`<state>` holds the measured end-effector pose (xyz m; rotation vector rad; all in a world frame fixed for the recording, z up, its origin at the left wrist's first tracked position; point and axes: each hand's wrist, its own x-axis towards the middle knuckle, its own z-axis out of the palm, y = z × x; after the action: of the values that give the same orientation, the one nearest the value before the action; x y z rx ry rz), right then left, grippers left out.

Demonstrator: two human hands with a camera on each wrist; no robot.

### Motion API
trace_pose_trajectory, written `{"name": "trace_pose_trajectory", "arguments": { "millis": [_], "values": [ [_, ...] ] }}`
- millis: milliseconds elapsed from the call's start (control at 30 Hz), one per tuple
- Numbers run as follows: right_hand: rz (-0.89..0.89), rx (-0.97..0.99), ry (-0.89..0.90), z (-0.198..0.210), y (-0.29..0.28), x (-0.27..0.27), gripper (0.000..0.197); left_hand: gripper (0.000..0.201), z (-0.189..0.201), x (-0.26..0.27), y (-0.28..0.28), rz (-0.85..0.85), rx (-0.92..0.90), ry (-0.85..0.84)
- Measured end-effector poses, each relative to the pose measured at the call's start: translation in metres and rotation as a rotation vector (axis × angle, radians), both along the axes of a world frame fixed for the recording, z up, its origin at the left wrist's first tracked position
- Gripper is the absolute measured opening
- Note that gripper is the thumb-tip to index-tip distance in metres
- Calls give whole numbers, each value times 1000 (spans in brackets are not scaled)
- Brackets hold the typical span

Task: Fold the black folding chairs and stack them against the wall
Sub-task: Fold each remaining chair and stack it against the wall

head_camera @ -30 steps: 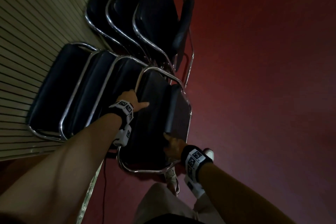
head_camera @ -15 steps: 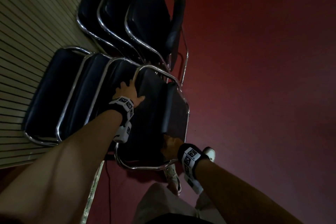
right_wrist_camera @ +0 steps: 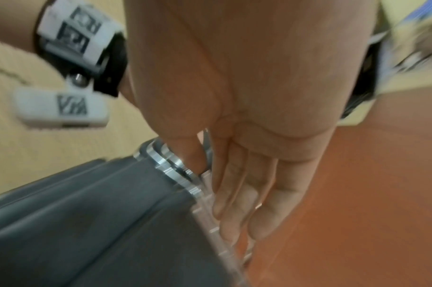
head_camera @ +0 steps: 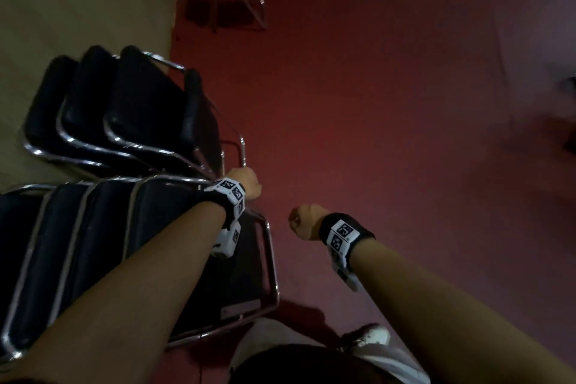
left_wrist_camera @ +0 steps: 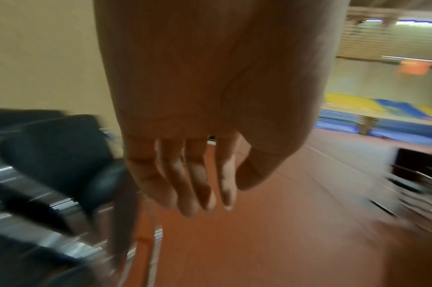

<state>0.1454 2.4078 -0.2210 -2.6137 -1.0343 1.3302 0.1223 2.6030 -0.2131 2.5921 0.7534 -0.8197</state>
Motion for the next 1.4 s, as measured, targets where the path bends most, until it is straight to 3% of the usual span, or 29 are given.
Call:
{"name": "trace_pose_trajectory", "arguments": {
  "millis": [33,100,133,200,233,300,333,400,433,500,533,600,733,800,967,1133,1200,1233,1300,1333,1400],
  "values": [
    [9,18,-12,1,3,6,34,26,0,-1,-1,-8,-6,25],
    [-99,51,-41,16,-69,41,35,25,7,45,-71,-139,15,12],
    [-90,74,-60,18,-66,46,35,25,9,46,-68,-139,18,28],
    [-194,64,-85,29,-153,78,34,25,15,93,-151,-268,18,10],
    [-193,69,-94,27,-149,83,34,25,20,95,-149,-268,17,9],
    [-288,56,-98,33,-246,110,33,23,20,140,-246,-400,17,-29],
    [-288,62,-100,30,-245,114,31,20,24,140,-246,-400,16,-25],
    [-361,21,-114,38,-344,138,30,17,26,180,-349,-540,-3,-82],
    [-384,29,-117,37,-346,143,30,18,29,182,-352,-537,-10,-78],
    [-461,3,-159,50,-431,165,29,21,39,220,-441,-641,-15,-128],
    [-486,16,-165,49,-433,170,28,22,43,222,-442,-632,-22,-121],
    [-555,-6,-207,59,-508,184,28,23,51,251,-515,-731,-21,-151],
    [-607,-45,-238,66,-572,194,30,23,55,276,-568,-807,-10,-148],
    [-640,-72,-290,81,-623,215,31,23,70,314,-617,-887,14,-189],
    [-768,-9,-352,95,-693,255,34,21,95,386,-673,-975,-18,-215],
    [-923,-54,-339,93,-764,292,34,20,94,452,-740,-1070,-95,-224],
    [-1008,-84,-379,99,-808,341,34,21,95,519,-790,-1138,-106,-280],
    [-1041,-63,-366,102,-810,341,34,21,97,520,-793,-1141,-105,-278],
    [-1106,-84,-364,101,-843,396,34,21,96,593,-845,-1207,-125,-334],
    [-1110,-78,-334,104,-842,395,34,21,99,592,-851,-1226,-136,-329],
    [-1160,-114,-343,105,-874,445,35,23,95,653,-898,-1278,-192,-328]
  ]
}}
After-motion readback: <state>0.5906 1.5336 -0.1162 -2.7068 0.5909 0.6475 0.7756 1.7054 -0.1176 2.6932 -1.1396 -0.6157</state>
